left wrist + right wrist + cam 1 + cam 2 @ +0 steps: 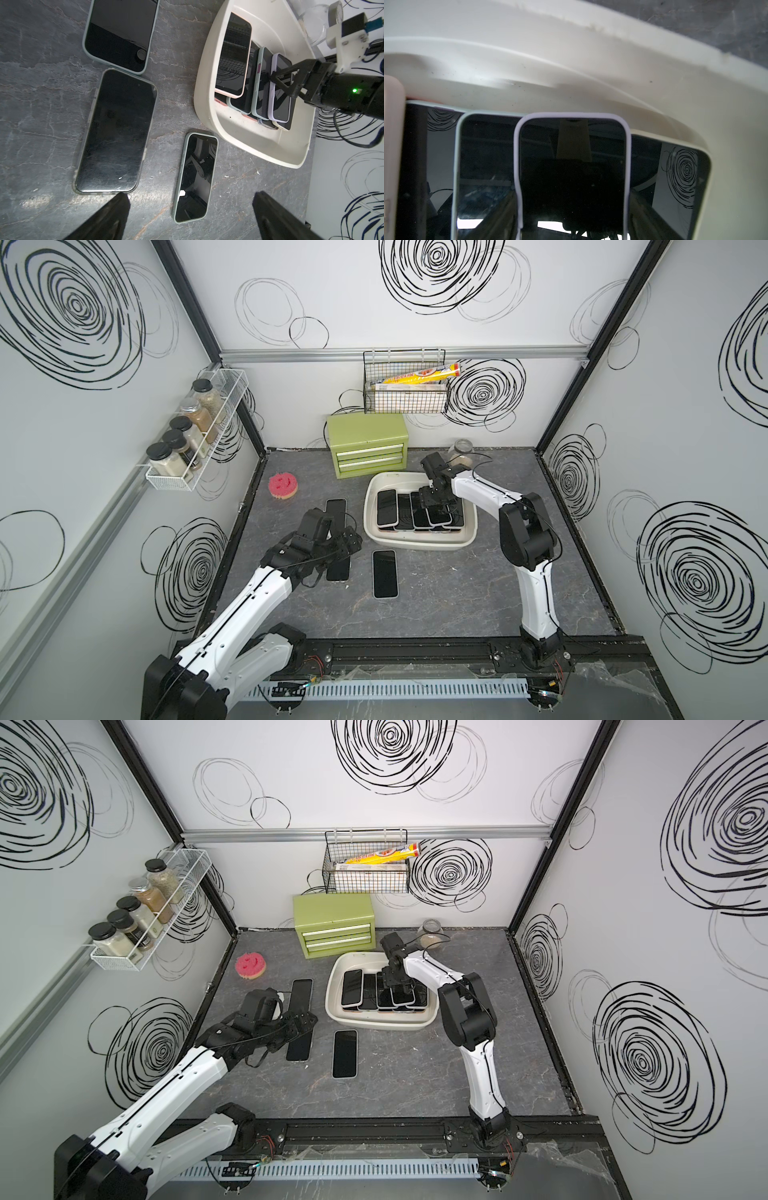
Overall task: Take the phone out of the storage box
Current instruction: Pick up the phone from the storage box.
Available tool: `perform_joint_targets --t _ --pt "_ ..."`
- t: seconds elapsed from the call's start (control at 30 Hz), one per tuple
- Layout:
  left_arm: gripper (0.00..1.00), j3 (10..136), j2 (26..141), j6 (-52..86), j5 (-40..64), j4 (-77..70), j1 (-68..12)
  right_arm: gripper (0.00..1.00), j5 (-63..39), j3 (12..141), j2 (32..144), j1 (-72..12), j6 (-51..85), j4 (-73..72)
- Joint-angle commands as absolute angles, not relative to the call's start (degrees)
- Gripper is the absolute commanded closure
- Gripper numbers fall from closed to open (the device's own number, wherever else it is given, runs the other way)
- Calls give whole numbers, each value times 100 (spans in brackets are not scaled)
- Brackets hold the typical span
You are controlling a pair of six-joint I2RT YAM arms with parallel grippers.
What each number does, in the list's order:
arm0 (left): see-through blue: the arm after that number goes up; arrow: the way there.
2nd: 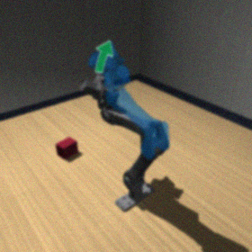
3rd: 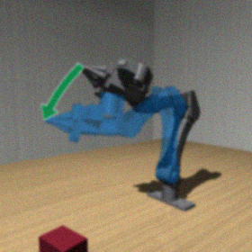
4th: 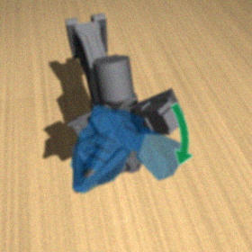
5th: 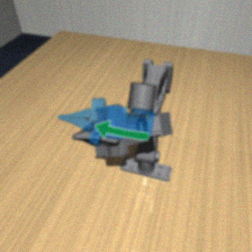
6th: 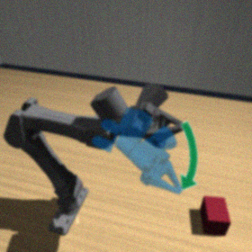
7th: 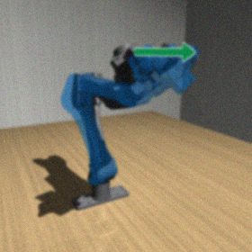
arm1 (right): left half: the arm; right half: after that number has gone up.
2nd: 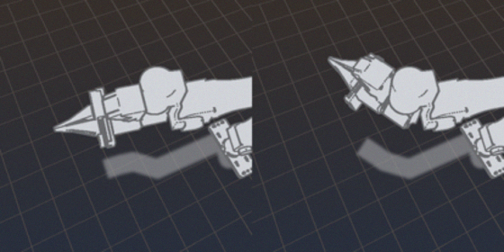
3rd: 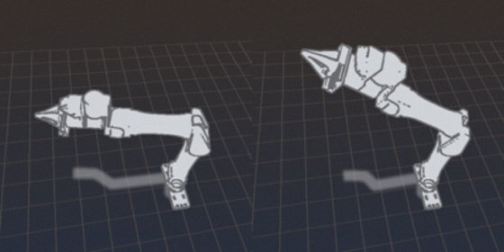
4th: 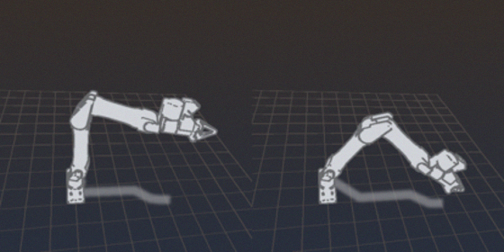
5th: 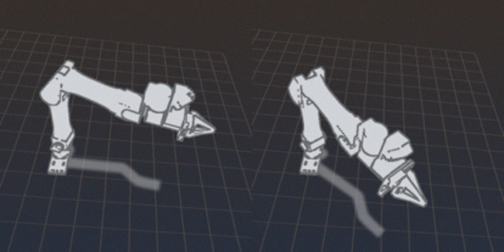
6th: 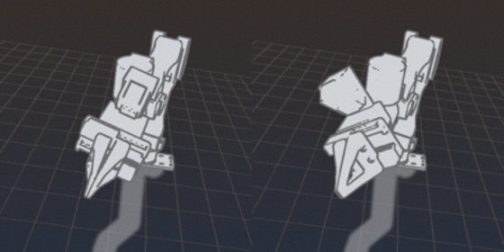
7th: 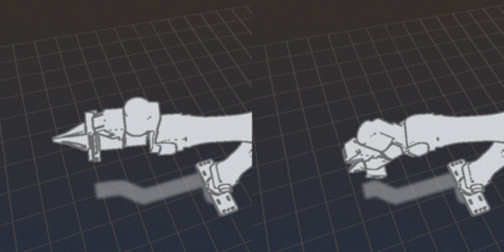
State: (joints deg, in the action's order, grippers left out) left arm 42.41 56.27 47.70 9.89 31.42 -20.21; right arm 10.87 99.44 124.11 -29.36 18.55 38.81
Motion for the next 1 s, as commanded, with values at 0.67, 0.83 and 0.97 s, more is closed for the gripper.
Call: perform_joint_targets --t 0.67,0.83,0.97 --pt "1 4460 7124 5163 1626 -679 -3776 53 461 11017 12269 -2918 1784 5425" --pt "1 4406 7666 5371 1592 -1383 -3979 53 139 11196 12232 -2918 1832 5603" --pt "2 4551 8119 5348 1564 -1732 -3974 53 -83 11345 12211 -2918 1872 5773"
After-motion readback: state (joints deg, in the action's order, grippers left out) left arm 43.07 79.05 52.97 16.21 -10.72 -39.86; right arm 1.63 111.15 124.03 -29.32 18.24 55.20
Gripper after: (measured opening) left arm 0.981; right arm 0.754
